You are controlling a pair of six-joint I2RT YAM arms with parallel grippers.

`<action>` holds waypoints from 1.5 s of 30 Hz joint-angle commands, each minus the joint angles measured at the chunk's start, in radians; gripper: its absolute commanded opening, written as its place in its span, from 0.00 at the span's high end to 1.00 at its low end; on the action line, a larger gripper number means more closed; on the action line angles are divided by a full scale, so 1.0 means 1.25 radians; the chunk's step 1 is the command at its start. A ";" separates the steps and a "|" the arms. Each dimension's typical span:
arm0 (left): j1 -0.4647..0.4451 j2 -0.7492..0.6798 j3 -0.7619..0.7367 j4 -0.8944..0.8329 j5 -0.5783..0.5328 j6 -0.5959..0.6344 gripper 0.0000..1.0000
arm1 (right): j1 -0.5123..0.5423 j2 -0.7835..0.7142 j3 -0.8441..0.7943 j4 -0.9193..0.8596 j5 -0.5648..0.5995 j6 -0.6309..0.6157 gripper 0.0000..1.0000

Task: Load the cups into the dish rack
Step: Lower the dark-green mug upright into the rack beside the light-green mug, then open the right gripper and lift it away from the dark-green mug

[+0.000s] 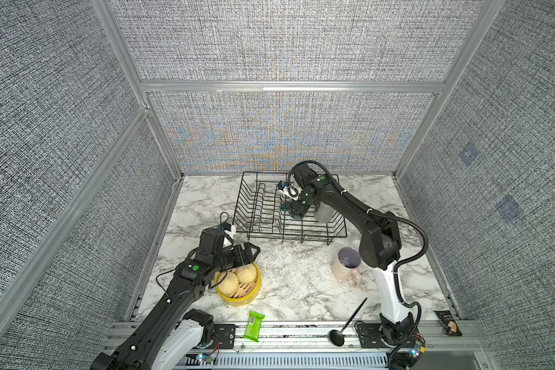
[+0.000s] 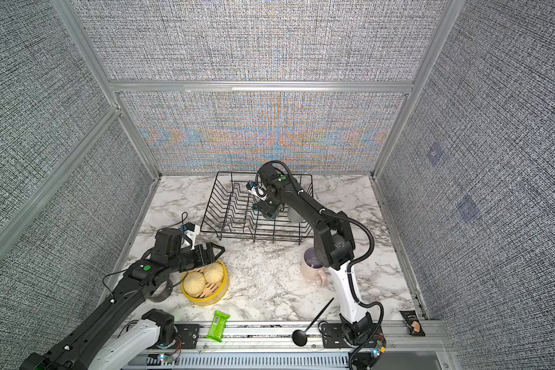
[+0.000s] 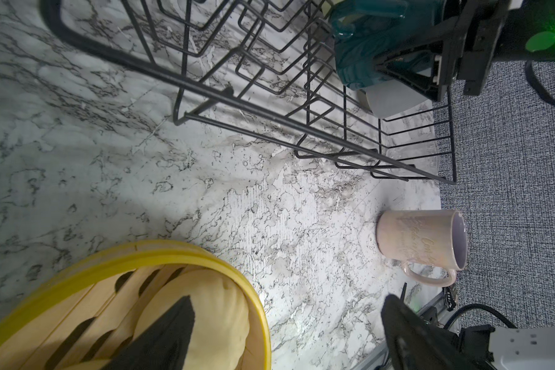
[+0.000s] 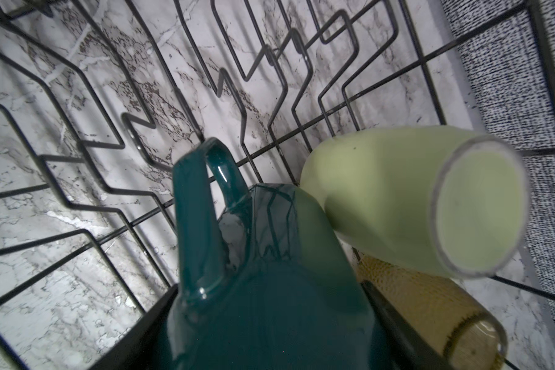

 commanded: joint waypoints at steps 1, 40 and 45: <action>0.001 -0.001 -0.004 0.026 0.021 -0.001 0.08 | 0.001 -0.023 -0.011 0.060 -0.009 -0.008 0.21; 0.001 -0.001 -0.032 0.063 0.064 -0.029 0.09 | -0.015 -0.031 -0.032 0.071 0.013 -0.012 0.08; 0.001 -0.026 -0.044 0.070 0.053 -0.043 0.09 | -0.015 -0.098 -0.060 0.059 -0.056 0.036 0.08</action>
